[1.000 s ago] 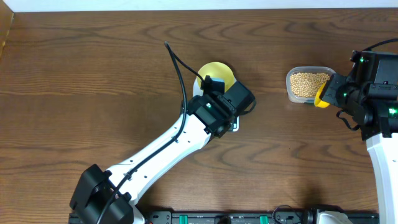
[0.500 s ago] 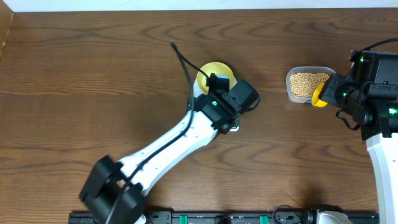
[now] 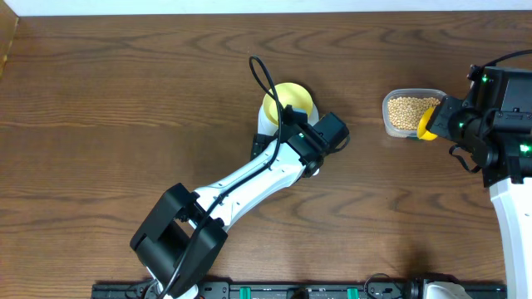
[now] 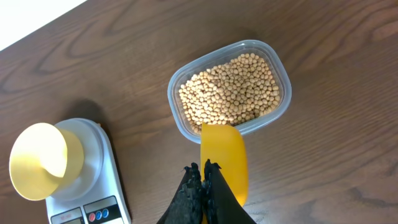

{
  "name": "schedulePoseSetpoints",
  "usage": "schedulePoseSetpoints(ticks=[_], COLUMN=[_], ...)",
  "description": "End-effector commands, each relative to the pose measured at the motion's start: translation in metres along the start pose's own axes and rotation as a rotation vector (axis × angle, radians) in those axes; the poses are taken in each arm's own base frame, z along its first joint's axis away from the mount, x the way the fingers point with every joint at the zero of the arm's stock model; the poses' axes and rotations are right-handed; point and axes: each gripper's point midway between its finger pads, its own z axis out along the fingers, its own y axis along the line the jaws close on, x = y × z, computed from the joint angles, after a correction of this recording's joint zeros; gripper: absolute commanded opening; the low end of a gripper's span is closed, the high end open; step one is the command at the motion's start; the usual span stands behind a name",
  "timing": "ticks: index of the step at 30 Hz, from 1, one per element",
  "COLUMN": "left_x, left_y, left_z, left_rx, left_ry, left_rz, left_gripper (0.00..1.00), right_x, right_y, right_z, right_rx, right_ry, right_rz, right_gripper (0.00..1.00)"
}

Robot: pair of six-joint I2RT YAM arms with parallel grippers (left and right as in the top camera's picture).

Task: Scoop item into bowl and weigh 50g on scale

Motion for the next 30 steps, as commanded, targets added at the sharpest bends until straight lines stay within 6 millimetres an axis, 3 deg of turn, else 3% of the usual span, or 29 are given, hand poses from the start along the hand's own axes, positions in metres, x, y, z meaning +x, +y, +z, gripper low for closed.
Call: schedulePoseSetpoints(ticks=[1,17,30], left_x=[0.000,-0.002,0.008], left_y=[0.003,-0.001,-0.005], left_z=[0.008,0.011,0.029], left_rx=[-0.041,-0.032,-0.062], left_ry=[-0.013,-0.023,0.013], left_rz=[0.004,-0.004,0.023], left_gripper=[1.00,0.99,0.99], right_x=[-0.009,-0.010,-0.011], right_y=[0.002,0.003,0.003], right_z=[-0.005,-0.005,-0.005], right_rx=[-0.008,-0.011,-0.012], right_ry=[-0.026,-0.032,-0.035], right_rz=[-0.008,-0.009,-0.009], right_gripper=[0.01,0.01,0.01])
